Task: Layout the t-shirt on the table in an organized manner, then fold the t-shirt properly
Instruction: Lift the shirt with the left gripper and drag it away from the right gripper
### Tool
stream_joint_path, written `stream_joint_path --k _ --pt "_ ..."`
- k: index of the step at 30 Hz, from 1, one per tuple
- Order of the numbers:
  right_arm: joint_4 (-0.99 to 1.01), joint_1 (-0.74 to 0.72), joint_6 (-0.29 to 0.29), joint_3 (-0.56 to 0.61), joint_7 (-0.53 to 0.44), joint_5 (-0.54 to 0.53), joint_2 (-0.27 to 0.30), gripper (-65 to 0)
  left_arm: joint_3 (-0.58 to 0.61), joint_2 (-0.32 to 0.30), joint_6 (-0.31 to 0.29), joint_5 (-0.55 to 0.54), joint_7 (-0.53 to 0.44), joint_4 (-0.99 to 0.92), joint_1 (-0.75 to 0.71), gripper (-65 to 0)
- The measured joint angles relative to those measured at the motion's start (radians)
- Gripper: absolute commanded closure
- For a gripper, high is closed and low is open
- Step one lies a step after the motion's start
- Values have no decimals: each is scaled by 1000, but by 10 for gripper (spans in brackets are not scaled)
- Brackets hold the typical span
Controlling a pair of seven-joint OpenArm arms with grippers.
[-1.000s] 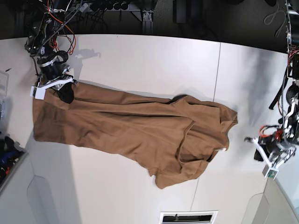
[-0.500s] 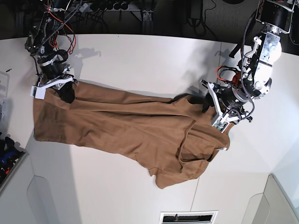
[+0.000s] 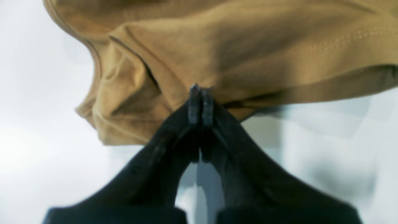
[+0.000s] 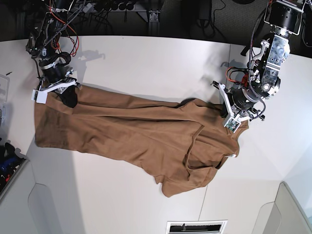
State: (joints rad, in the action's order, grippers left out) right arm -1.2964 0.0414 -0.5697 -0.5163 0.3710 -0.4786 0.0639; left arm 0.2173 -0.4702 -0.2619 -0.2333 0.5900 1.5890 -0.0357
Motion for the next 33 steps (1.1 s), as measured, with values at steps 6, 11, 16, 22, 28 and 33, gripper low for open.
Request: stream_joint_path --k 6,11,16,22,28,33 --pt "0 0 0 0 -3 1 0 0 1 -52 120 68 15 99 -26 0" --pt "0 0 0 0 -3 1 0 0 -2 -129 140 72 46 341 -107 0" --pt "0 0 0 0 -3 1 0 0 0 -145 126 69 45 432 -211 0" --pt "1 0 -3 0 -3 0 0 0 0 -115 110 76 13 309 -174 -302" --pt "0 0 0 0 -4 0 0 0 -1 -24 111 44 -31 88 -59 -344" --pt "1 0 -2 0 -4 0 0 0 -2 21 50 -13 -22 -14 3 -343"
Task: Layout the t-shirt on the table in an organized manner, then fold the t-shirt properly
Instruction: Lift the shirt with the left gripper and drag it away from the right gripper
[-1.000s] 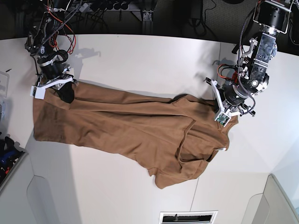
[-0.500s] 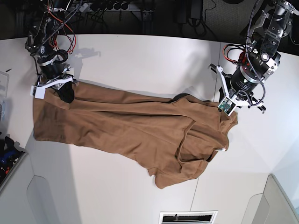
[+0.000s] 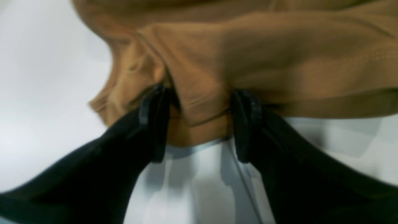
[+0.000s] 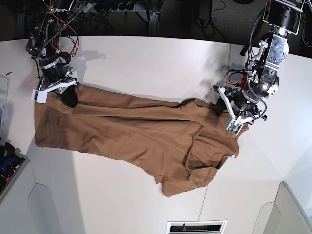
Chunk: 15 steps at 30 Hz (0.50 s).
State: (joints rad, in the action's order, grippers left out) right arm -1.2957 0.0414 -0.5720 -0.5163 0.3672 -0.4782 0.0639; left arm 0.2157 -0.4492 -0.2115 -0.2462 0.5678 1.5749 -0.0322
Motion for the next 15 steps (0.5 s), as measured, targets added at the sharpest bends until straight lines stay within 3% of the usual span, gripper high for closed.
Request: stream_joint_path --k 3,4,7,11,12,15 --pt "0 0 0 0 0 0 0 0 0 13 -40 2 0 -5 2 -320" --pt "0 0 0 0 0 0 0 0 -1 21 -46 2 -2 -6 2 -266" --pt "0 0 0 0 0 0 0 0 0 36 -56 -5 -28 -22 2 -15" --pt "0 0 0 0 0 0 0 0 -1 34 -52 12 -53 -33 3 0" --pt "0 0 1 0 0 0 0 0 1 31 -24 25 -51 -30 3 0" --pt "0 0 1 0 1 0 0 0 2 -24 38 35 48 28 -4 0"
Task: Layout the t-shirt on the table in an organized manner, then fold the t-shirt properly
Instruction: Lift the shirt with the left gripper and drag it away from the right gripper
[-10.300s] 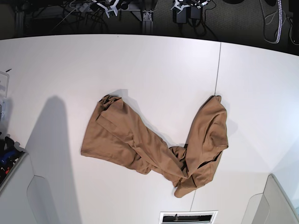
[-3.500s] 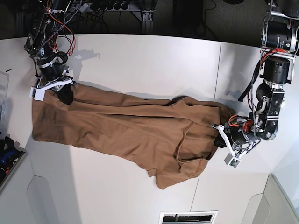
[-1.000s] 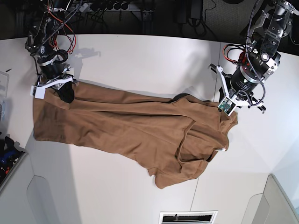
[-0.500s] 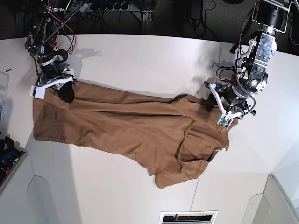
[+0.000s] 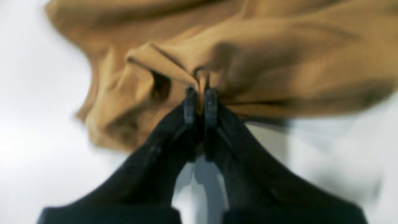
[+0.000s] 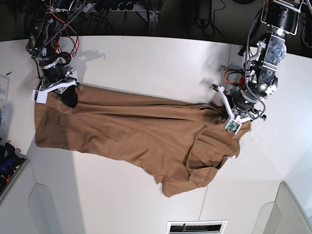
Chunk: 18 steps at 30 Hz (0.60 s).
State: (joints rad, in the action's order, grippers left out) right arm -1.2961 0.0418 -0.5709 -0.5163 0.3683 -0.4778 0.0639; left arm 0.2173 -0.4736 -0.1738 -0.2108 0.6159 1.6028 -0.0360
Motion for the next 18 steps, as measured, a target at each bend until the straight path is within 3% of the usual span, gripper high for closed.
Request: stream_joint_path --k 4,9,15,18 --pt "0 0 -2 0 0 0 -1 0 -2 -108 15 -21 45 176 -53 0" --pt "0 0 -3 0 3 0 0 0 0 -186 11 -36 84 346 -159 0" --pt "0 0 -3 0 3 0 0 0 -1 -195 15 -48 142 436 -275 0" --pt "0 0 -2 0 3 1 0 0 -1 -195 13 -51 170 453 -335 -118"
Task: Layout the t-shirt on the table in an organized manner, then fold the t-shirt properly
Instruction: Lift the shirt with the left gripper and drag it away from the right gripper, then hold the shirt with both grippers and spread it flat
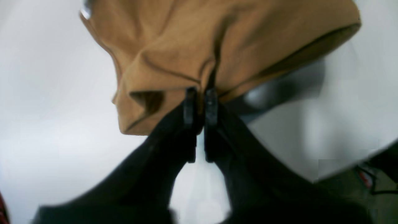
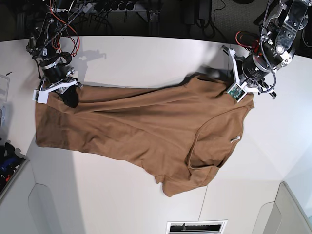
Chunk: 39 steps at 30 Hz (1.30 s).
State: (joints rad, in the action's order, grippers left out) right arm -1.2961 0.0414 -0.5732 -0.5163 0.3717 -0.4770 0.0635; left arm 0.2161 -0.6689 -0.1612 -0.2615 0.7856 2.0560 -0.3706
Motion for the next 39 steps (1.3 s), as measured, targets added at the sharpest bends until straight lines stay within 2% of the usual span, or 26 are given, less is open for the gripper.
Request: stream_joint_path --k 2,6,10,12,15,18,21,26,30,36,39 --pt "0 0 0 0 -1 -1 0 0 -2 -3 -11 3 13 8 -45 -160" --pt "0 0 0 0 0 -1 0 0 -1 -2 -45 2 1 16 -148 -167" --pt "0 0 0 0 0 -11 0 0 -2 -3 -46 -9 -35 47 -202 -228" --pt "-5 0 3 -3 12 -39 0 0 -2 -4 -46 -11 -37 93 -216 -228" --pt "-70 5 24 -44 146 -125 -4 0 -2 -5 -45 -10 -46 187 -216 -228" --pt "-188 19 28 -114 306 -198 -9 -94 -2 -4 -8 28 -72 221 -211 -228" --pt "-322 12 24 -164 354 -214 2 -160 -2 -4 -9 61 -80 219 -207 -228" --pt "-380 40 15 -173 389 -187 37 -256 -2 -5 18 91 -95 214 -189 -228" --pt "-380 53 15 -177 389 -26 71 -328 -2 -5 17 124 -91 174 -192 -228" --pt "-380 104 12 -153 376 -12 98 -336 -2 -4 18 123 -108 164 -192 -228" --pt "-373 135 15 -101 347 9 103 -336 -2 -4 36 122 -114 164 -192 -228"
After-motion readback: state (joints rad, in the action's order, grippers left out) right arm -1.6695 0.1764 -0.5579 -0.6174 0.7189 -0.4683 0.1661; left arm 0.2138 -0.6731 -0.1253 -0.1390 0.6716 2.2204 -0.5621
